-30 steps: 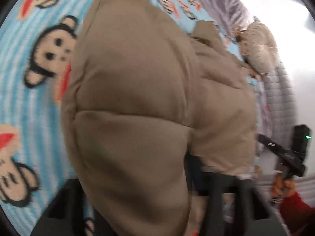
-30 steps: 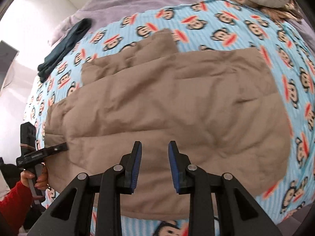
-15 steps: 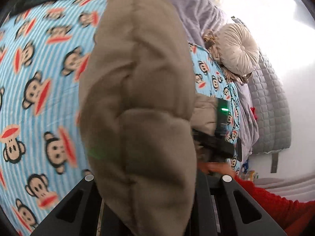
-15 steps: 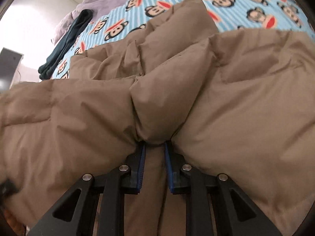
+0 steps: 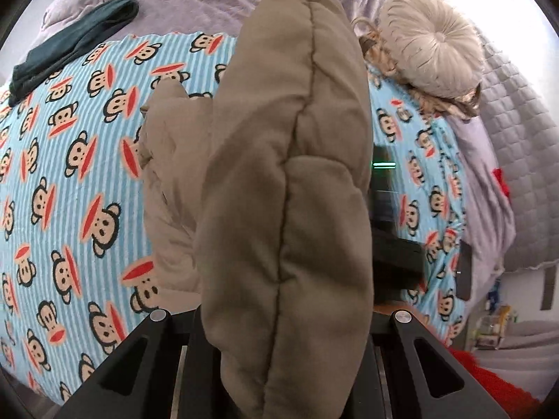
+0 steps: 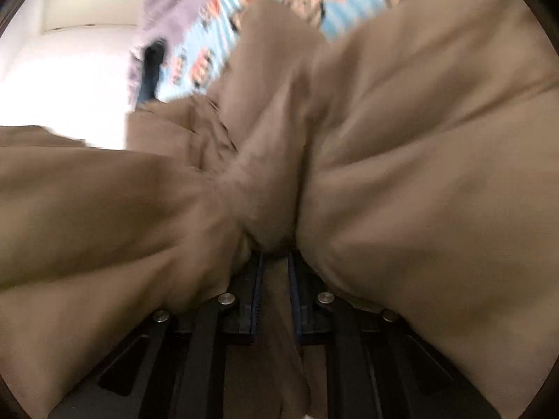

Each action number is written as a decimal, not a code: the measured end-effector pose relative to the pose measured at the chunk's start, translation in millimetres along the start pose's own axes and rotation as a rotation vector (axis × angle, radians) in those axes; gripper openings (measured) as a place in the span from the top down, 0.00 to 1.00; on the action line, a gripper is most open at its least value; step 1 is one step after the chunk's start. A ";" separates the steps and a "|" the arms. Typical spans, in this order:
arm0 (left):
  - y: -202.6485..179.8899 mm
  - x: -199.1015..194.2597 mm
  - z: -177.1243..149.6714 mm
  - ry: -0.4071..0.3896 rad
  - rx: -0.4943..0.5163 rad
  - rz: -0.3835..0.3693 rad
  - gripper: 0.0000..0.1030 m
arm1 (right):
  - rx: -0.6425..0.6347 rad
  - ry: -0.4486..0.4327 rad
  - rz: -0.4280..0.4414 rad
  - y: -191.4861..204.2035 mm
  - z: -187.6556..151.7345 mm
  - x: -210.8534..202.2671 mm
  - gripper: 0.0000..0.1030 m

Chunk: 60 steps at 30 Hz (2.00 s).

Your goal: Fold large clothes

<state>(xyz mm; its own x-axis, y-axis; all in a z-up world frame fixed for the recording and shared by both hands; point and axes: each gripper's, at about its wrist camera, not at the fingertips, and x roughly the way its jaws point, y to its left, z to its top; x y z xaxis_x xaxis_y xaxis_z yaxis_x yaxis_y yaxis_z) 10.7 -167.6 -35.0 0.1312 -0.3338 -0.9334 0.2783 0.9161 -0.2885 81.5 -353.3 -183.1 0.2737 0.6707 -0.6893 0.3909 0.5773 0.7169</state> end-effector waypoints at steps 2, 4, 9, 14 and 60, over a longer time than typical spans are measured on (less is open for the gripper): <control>-12.4 12.0 -2.6 0.013 0.002 0.039 0.79 | -0.060 -0.030 -0.044 -3.5 -4.8 -34.4 0.84; -23.5 22.1 -3.9 0.024 0.012 0.071 0.79 | -0.092 -0.069 -0.096 -14.7 -12.2 -67.7 0.84; -62.7 60.9 -3.8 0.086 0.066 0.069 0.62 | 0.021 -0.099 -0.063 -74.9 -39.0 -127.3 0.83; -78.4 95.1 4.6 0.196 0.071 -0.204 0.18 | 0.079 -0.098 -0.042 -108.8 -68.1 -148.8 0.60; 31.8 110.9 57.2 -0.042 -0.004 0.032 0.18 | 0.024 -0.230 -0.011 -131.6 -37.8 -209.9 0.59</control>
<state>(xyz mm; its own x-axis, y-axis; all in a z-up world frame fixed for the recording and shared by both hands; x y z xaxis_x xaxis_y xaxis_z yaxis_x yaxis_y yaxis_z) 88.5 -188.2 -135.5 0.1801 -0.3134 -0.9324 0.2693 0.9274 -0.2597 -60.6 -552.5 -128.8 0.4613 0.5391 -0.7047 0.4149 0.5710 0.7084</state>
